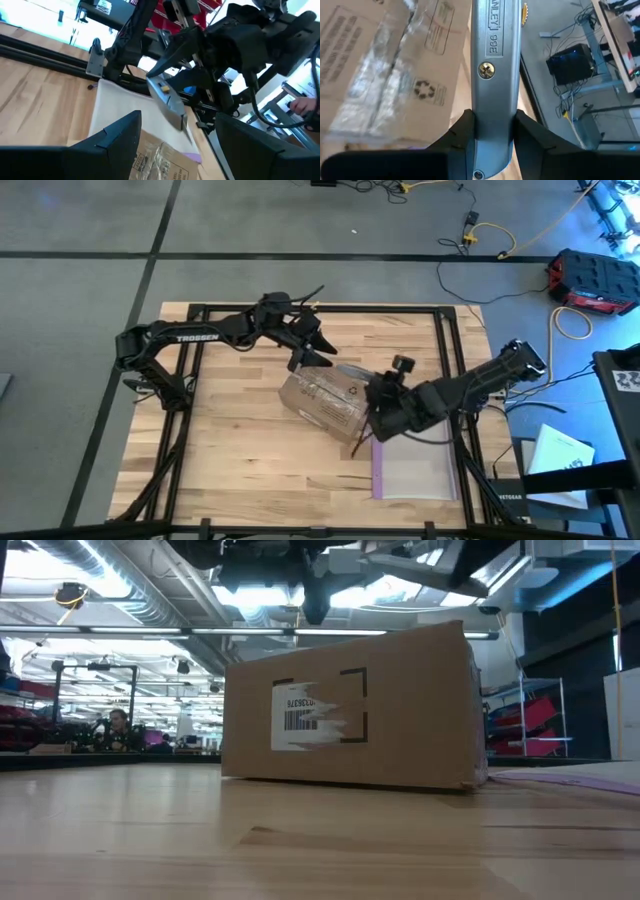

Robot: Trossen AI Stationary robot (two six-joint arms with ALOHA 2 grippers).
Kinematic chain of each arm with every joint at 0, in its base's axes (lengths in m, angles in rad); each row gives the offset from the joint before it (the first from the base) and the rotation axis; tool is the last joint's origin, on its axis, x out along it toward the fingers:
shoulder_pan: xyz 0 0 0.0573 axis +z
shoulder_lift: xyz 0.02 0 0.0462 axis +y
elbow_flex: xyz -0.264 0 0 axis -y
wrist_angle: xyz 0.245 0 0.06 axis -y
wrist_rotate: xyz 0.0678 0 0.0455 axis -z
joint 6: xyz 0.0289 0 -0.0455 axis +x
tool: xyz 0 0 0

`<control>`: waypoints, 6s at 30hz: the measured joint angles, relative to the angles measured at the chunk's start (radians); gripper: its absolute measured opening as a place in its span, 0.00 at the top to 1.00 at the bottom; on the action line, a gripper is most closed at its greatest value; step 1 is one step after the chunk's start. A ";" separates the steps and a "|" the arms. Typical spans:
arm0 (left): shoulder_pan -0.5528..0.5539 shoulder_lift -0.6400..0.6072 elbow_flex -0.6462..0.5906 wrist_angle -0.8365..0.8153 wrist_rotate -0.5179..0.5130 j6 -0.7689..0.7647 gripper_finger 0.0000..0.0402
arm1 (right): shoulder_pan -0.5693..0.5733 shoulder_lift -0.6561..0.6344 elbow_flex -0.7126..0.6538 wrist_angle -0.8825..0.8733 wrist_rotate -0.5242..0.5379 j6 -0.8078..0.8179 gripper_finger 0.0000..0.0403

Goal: Unpack boxes
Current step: Open the cardboard box using the cutter

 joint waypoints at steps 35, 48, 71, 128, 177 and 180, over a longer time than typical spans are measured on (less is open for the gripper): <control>-0.028 0.000 0.000 -0.060 -0.111 0.093 0.41 | -0.128 0.007 0.000 0.284 0.018 -0.331 0.80; -0.028 -0.001 0.000 -0.055 -0.111 0.144 0.58 | -0.128 0.006 0.000 0.308 0.006 -0.336 0.80; -0.030 -0.001 0.000 -0.157 -0.111 0.289 0.85 | -0.128 -0.083 -0.009 0.206 -0.013 -0.106 0.94; -0.059 -0.011 0.000 -0.065 -0.077 0.259 0.86 | -0.319 -0.253 -0.594 1.494 -0.567 -0.239 0.78; 0.034 0.004 0.000 -0.643 -0.125 0.757 0.41 | -0.292 0.057 0.266 -0.165 -0.845 0.206 0.85; 0.012 0.029 -0.018 -0.630 -0.126 0.780 0.41 | -0.271 0.094 0.299 -0.155 -0.881 0.237 0.85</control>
